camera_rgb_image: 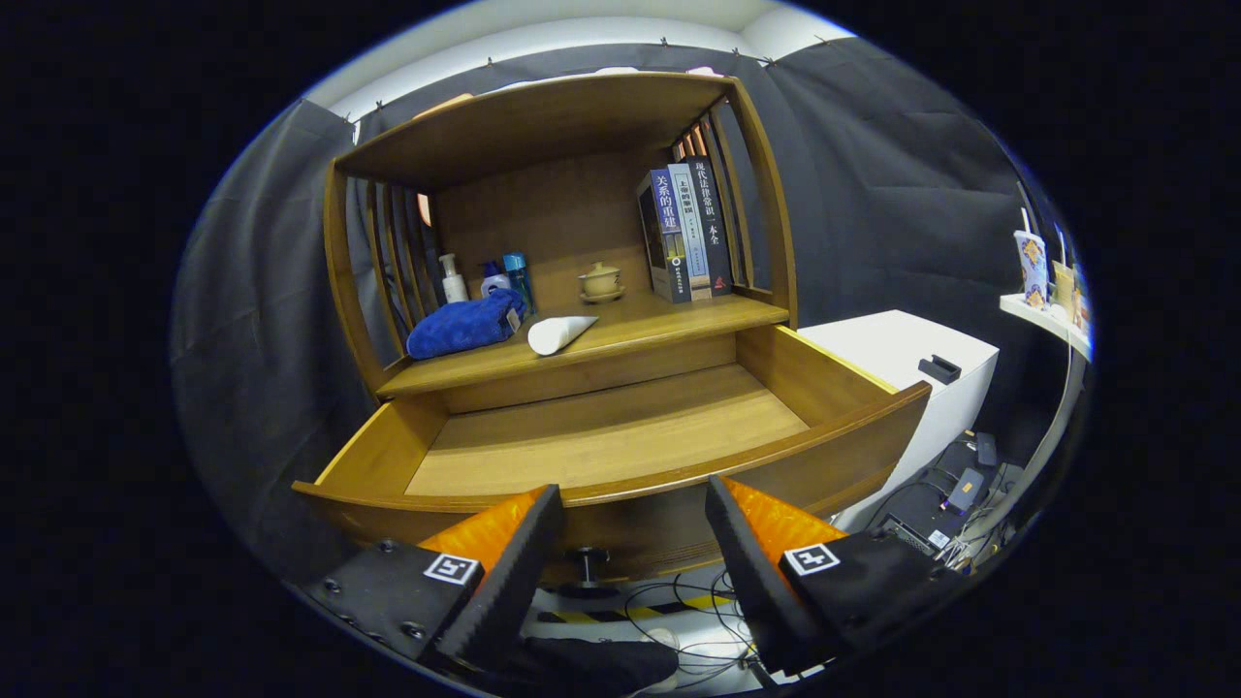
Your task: Pull open the drawer, take out the items inside it, and place them on the countertop above the cabinet.
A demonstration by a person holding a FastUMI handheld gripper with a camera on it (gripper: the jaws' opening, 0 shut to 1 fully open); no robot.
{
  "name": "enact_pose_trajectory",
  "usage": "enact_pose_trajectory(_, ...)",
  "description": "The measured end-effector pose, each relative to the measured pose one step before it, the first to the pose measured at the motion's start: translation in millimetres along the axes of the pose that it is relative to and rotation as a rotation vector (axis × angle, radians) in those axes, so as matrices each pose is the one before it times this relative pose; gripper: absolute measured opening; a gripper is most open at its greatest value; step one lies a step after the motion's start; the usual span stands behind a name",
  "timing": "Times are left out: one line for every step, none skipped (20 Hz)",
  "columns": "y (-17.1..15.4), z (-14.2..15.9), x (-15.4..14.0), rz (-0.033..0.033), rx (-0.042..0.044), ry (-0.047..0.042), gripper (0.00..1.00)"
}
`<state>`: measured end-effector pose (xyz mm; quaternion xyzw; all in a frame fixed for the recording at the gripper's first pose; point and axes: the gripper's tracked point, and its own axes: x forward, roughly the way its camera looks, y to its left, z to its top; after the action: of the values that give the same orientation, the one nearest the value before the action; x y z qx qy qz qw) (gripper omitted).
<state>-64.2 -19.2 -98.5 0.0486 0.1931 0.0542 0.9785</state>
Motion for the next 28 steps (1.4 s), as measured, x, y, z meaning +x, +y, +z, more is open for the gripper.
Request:
enact_pose_trajectory(-1.34, 2.05, 3.09, -0.00391, -0.0075, -0.00304, 0.99)
enact_pose_trajectory(-1.41, 2.12, 3.13, -0.00599, -0.01142, -0.00267, 0.99)
enact_pose_trajectory(-1.44, 2.57, 2.54, -0.00367, -0.01494, -0.0018, 0.99)
enact_pose_trajectory(-1.07, 2.62, 2.44, -0.00638, -0.01385, -0.00055, 0.99)
enact_pose_trajectory(2.78, 0.97, 2.2, 0.0063, -0.00623, 0.00482, 0.97)
enact_pose_trajectory(0.14, 0.8, 2.14, 0.00523, -0.00426, 0.00181, 0.97)
enact_pose_trajectory(-0.83, 1.69, 1.24, 0.00345, -0.0026, -0.00409, 0.98)
enact_pose_trajectory(0.65, 0.35, 1.83, 0.00559, -0.00238, 0.00432, 0.97)
enact_pose_trajectory(0.94, 1.32, 3.41, 0.00189, 0.00142, -0.00164, 0.97)
enact_pose_trajectory(-0.04, 1.39, 2.16, 0.00135, 0.00165, -0.00049, 0.97)
enact_pose_trajectory(0.33, 0.33, 2.34, 0.00158, -0.00056, -0.0006, 0.97)
enact_pose_trajectory(0.31, 2.04, 3.52, 0.00113, -0.00148, -0.00312, 0.97)
enact_pose_trajectory(0.77, 1.37, 3.72, 0.00094, -0.00058, -0.00105, 0.98)
enact_pose_trajectory(0.49, 1.72, 4.77, 0.00026, 0.0012, -0.00258, 0.97)
enact_pose_trajectory(0.92, 1.65, 4.27, 0.00136, 0.00122, -0.00075, 0.98)
enact_pose_trajectory(0.68, 2.18, 5.87, 0.00137, 0.0015, -0.00247, 0.97)
enact_pose_trajectory(0.65, 3.25, 7.22, -0.0004, 0.00188, -0.00372, 0.97)
enact_pose_trajectory(0.8, 2.17, 7.06, -0.00033, 0.00149, -0.00128, 0.97)
enact_pose_trajectory(0.78, 6.78, 7.44, -0.00248, 0.00794, -0.01419, 0.97)
enact_pose_trajectory(1.05, 5.52, 8.52, -0.00606, 0.0054, -0.00839, 0.98)
enact_pose_trajectory(1.18, -0.87, 6.05, -0.00434, -0.00655, 0.01625, 0.97)
enact_pose_trajectory(0.88, 2.82, 6.97, -0.00586, -0.00317, -0.00382, 0.97)
enact_pose_trajectory(1.51, 2.6, 7.12, -0.00314, -0.01, 0.00281, 0.97)
enact_pose_trajectory(0.65, 1.85, 5.54, -0.00186, -0.00656, -0.00369, 0.98)
enact_pose_trajectory(1.4, 2.95, 8.06, -0.00042, -0.00537, -0.00439, 0.97)
enact_pose_trajectory(0.75, 1.9, 6.69, -0.00015, -0.00386, -0.00376, 0.97)
enact_pose_trajectory(0.83, 2.05, 5.6, -0.00245, -0.00288, -0.00473, 0.97)
enact_pose_trajectory(1.08, 1.9, 6.57, -0.00268, -0.00564, -0.00078, 0.97)
